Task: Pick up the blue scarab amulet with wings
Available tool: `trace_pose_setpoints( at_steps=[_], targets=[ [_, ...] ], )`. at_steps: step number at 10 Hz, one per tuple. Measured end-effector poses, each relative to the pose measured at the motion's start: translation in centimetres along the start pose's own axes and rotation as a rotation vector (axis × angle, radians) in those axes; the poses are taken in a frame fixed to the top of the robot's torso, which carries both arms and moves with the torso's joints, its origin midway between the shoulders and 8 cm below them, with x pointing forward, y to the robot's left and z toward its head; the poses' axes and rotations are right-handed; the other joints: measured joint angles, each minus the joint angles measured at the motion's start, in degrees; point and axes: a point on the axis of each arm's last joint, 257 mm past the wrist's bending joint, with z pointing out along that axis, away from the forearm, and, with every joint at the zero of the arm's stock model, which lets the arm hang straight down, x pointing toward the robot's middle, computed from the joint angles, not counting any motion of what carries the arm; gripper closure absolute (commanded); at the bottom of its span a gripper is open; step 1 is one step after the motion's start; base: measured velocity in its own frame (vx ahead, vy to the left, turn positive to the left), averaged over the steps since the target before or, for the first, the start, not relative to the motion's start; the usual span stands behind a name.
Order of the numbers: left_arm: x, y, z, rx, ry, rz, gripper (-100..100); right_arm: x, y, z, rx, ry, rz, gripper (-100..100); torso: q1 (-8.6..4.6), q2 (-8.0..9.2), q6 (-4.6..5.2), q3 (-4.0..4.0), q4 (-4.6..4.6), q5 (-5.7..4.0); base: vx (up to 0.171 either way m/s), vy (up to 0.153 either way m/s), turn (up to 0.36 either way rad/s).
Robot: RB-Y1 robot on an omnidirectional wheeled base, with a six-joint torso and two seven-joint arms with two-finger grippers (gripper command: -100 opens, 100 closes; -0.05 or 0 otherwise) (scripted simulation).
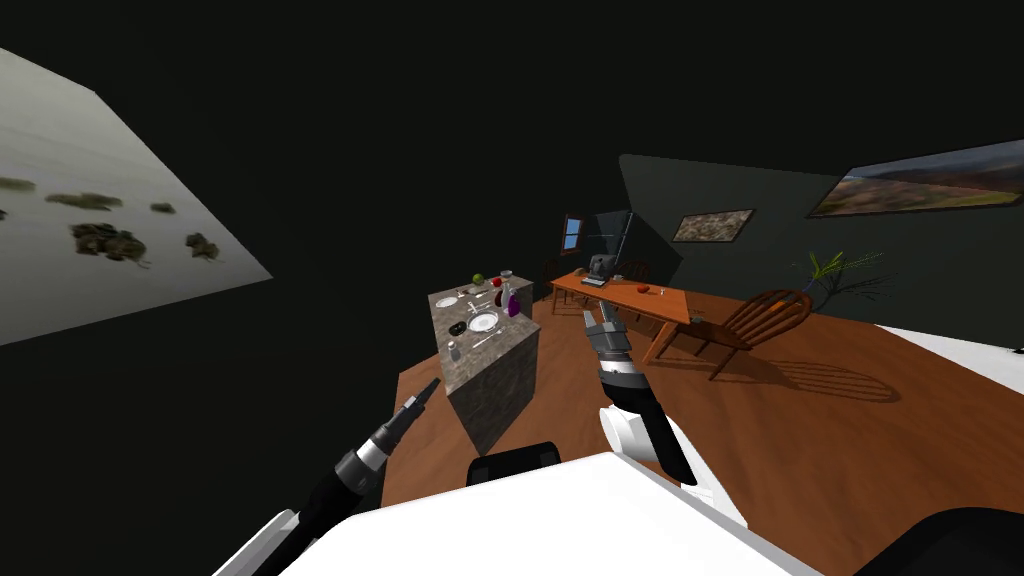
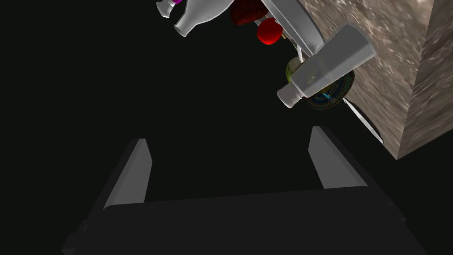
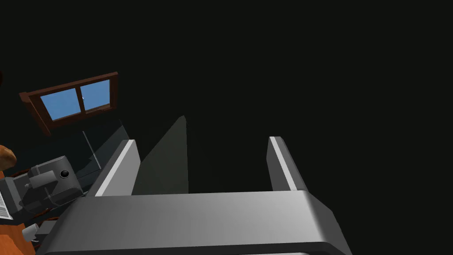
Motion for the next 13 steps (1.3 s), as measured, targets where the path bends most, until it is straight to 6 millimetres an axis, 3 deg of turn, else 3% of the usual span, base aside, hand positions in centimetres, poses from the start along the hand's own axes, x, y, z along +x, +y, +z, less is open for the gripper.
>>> trace_pose_setpoints(
  at_steps=[3, 8, 13],
  targets=[
    [1.2, 2.5, -1.7, -0.047, 0.098, 0.039, -100, 0.0, 0.0, 0.0, 0.000, 0.000, 0.000, 0, 0.02, 0.01, -0.04, 0.01, 0.01, 0.00, -0.017, 0.007, -0.196],
    [3.0, 7.9, -6.4, -0.144, 0.289, 0.114, -100, 0.0, 0.0, 0.0, 0.000, 0.000, 0.000, 0, -0.01, -0.02, -0.01, -0.01, 0.00, 0.00, -0.011, 0.005, -0.160],
    [3.1, 11.2, -11.2, -0.223, 0.440, 0.180, -100, 0.0, 0.0, 0.0, 0.000, 0.000, 0.000, 0, -0.03, -0.07, -0.01, -0.03, -0.01, -0.01, -0.001, -0.001, -0.204]
  ],
)
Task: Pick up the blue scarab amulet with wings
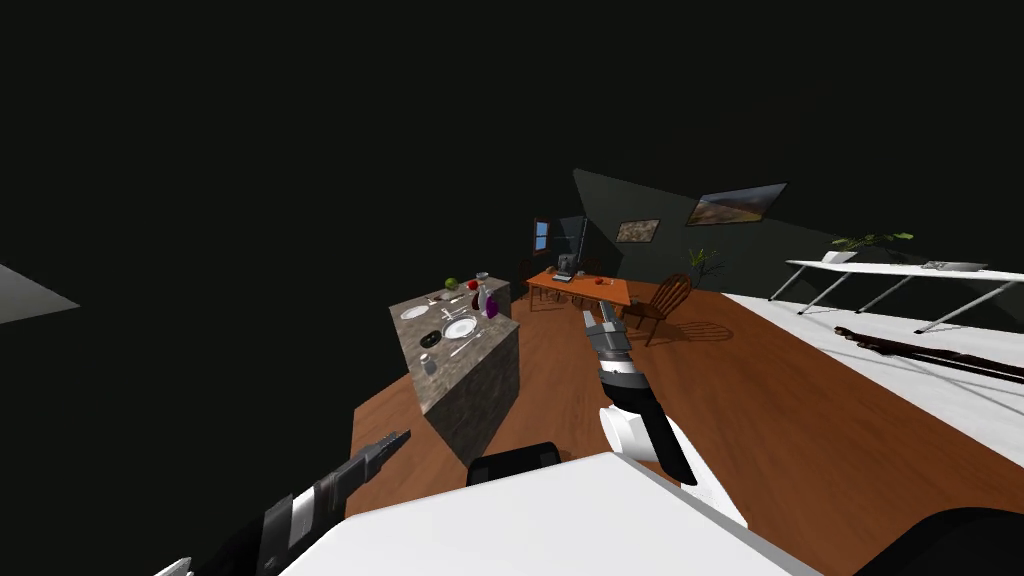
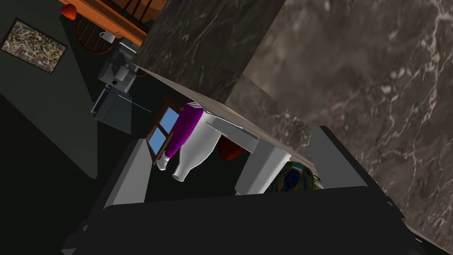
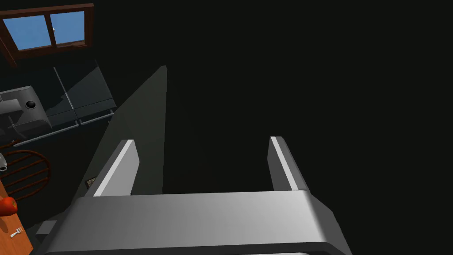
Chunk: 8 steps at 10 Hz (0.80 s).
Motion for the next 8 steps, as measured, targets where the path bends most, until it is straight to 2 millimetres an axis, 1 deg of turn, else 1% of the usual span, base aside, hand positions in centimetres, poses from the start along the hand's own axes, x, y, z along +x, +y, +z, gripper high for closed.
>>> trace_pose_setpoints(
  at_steps=[1, 2, 3, 4, 7, 8],
  targets=[
    [1.2, 1.2, -1.0, -0.020, 0.049, 0.012, -100, 0.0, 0.0, 0.0, 0.000, 0.000, 0.000, 0, 0.00, -0.02, 0.02, -0.01, -0.01, 0.01, 0.004, 0.007, -0.127],
    [1.6, 2.2, -1.8, -0.040, 0.084, 0.031, -100, 0.0, 0.0, 0.0, 0.000, 0.000, 0.000, 0, 0.03, -0.02, -0.07, -0.01, 0.00, 0.01, 0.012, -0.003, -0.173],
    [2.5, 3.5, -3.0, -0.067, 0.125, 0.042, -100, 0.0, 0.0, 0.0, 0.000, 0.000, 0.000, 0, 0.01, -0.04, -0.03, -0.02, -0.01, 0.01, 0.011, -0.003, -0.131],
    [2.8, 4.5, -4.0, -0.086, 0.154, 0.058, -100, 0.0, 0.0, 0.0, 0.000, 0.000, 0.000, 0, 0.00, -0.04, -0.05, -0.02, -0.01, 0.00, 0.020, -0.007, -0.268],
    [3.1, 7.8, -7.2, -0.149, 0.257, 0.099, -100, 0.0, 0.0, 0.0, 0.000, 0.000, 0.000, 0, -0.01, -0.11, -0.02, -0.06, -0.02, 0.01, 0.024, -0.001, -0.148],
    [3.1, 8.2, -8.0, -0.162, 0.282, 0.111, -100, 0.0, 0.0, 0.0, 0.000, 0.000, 0.000, 0, -0.02, -0.11, -0.07, -0.06, -0.02, 0.00, 0.040, -0.011, -0.305]
  ],
)
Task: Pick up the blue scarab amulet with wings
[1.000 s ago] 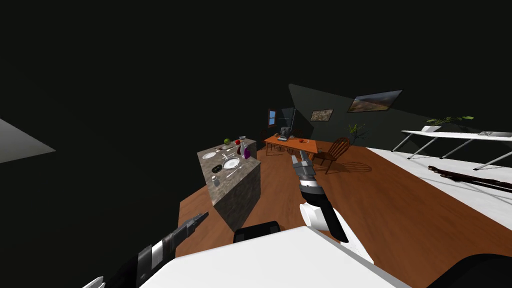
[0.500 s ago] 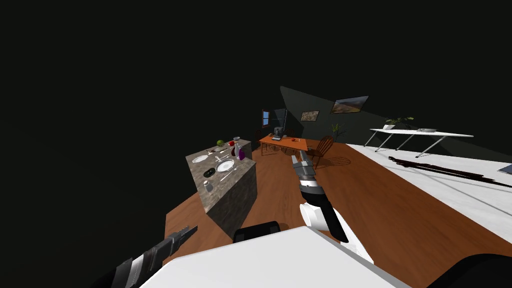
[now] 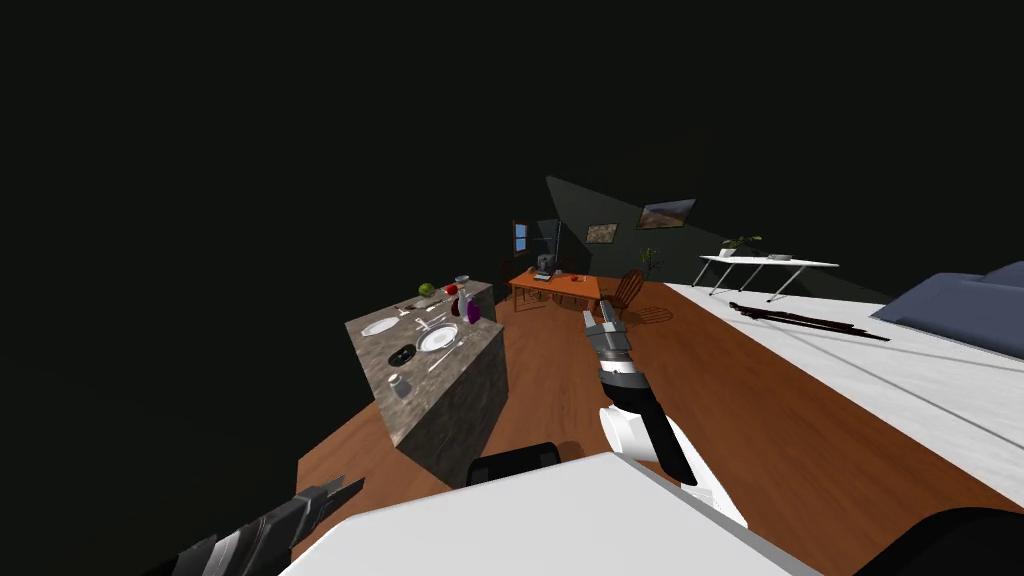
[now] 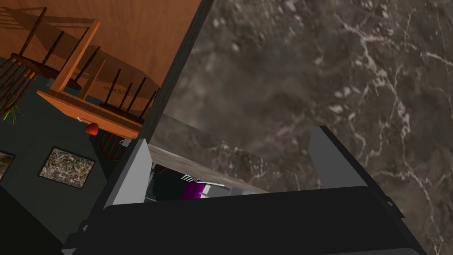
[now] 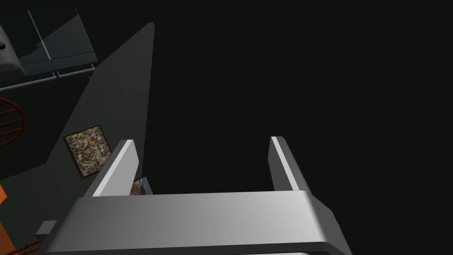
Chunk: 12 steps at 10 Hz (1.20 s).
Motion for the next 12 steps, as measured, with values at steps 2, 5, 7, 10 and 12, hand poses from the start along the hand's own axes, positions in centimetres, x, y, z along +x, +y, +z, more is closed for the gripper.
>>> trace_pose_setpoints(
  at_steps=[2, 5, 7, 10, 12],
  targets=[
    [0.9, 1.8, -2.0, -0.036, 0.059, 0.024, -100, 0.0, 0.0, 0.0, 0.000, 0.000, 0.000, 0, -0.01, -0.03, -0.02, -0.02, -0.01, 0.00, 0.040, -0.006, -0.150],
    [2.1, 4.8, -5.5, -0.098, 0.164, 0.066, -100, 0.0, 0.0, 0.0, 0.000, 0.000, 0.000, 0, 0.00, -0.15, -0.02, -0.09, -0.04, 0.01, 0.067, -0.003, -0.235],
    [2.8, 6.7, -8.3, -0.145, 0.243, 0.090, -100, 0.0, 0.0, 0.0, 0.000, 0.000, 0.000, 0, -0.02, -0.24, 0.05, -0.14, -0.05, 0.00, 0.077, -0.002, -0.226],
    [3.1, 8.6, -11.1, -0.186, 0.307, 0.109, -100, 0.0, 0.0, 0.0, 0.000, 0.000, 0.000, 0, -0.06, -0.14, -0.03, -0.08, -0.03, 0.00, 0.066, -0.004, -0.159],
    [3.1, 9.8, -13.9, -0.221, 0.366, 0.124, -100, 0.0, 0.0, 0.0, 0.000, 0.000, 0.000, 0, -0.05, -0.34, 0.04, -0.19, -0.07, -0.01, 0.101, 0.008, -0.209]
  ],
)
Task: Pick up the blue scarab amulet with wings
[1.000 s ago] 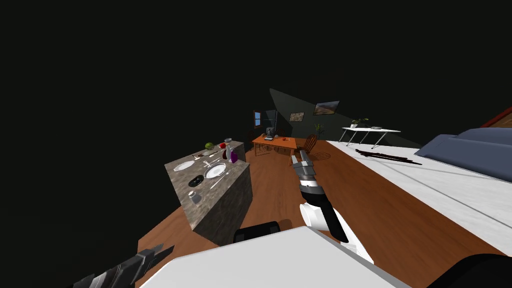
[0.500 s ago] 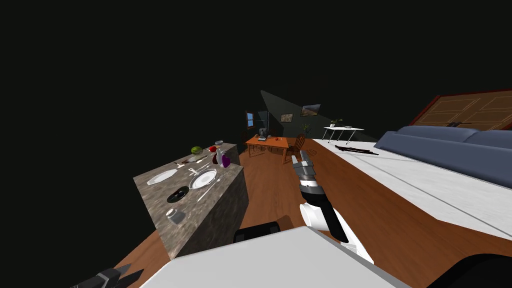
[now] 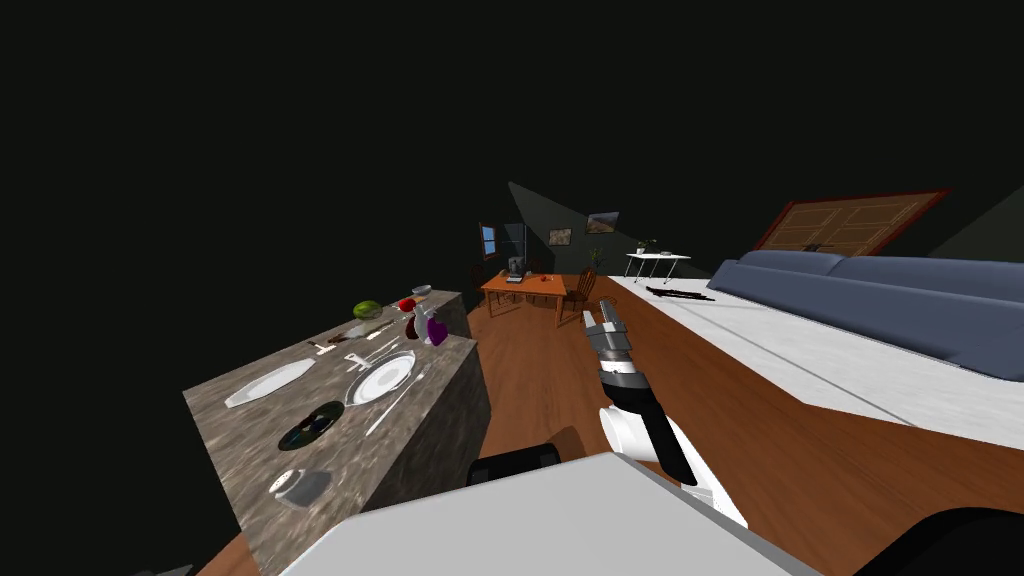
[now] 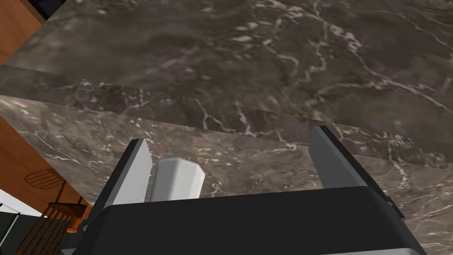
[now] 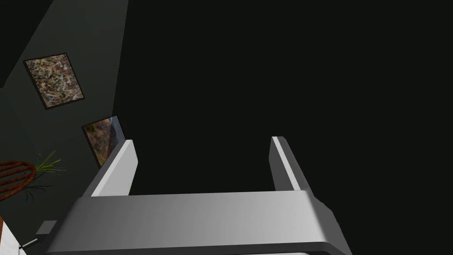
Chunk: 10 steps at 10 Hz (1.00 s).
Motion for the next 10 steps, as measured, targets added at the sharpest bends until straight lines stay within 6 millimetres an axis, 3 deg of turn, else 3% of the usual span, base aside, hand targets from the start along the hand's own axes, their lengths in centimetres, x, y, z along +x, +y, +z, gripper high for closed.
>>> trace_pose_setpoints(
  at_steps=[3, 6, 8, 9, 10],
  targets=[
    [1.6, 2.2, -1.9, -0.036, 0.065, 0.016, -100, 0.0, 0.0, 0.0, 0.000, 0.000, 0.000, 0, 0.01, 0.06, -0.02, 0.03, 0.01, 0.01, 0.098, 0.000, -0.235],
    [2.8, 4.3, -5.6, -0.078, 0.147, 0.031, -100, 0.0, 0.0, 0.0, 0.000, 0.000, 0.000, 0, 0.05, -0.20, -0.02, -0.12, -0.05, 0.01, 0.151, 0.023, -0.233],
    [3.5, 5.1, -7.0, -0.094, 0.186, 0.035, -100, 0.0, 0.0, 0.0, 0.000, 0.000, 0.000, 0, -0.02, -0.12, -0.05, -0.08, -0.04, 0.02, 0.092, 0.012, -0.126],
    [3.5, 5.1, -7.0, -0.095, 0.188, 0.035, 0, 0.0, 0.0, 0.0, 0.000, 0.000, 0.000, 0, -0.06, 0.12, -0.11, 0.06, 0.02, 0.02, 0.012, 0.002, 0.005],
    [3.5, 5.1, -7.0, -0.095, 0.188, 0.035, -100, 0.0, 0.0, 0.0, 0.000, 0.000, 0.000, 0, -0.09, 0.32, -0.12, 0.18, 0.07, 0.01, 0.013, 0.004, -0.054]
  ],
)
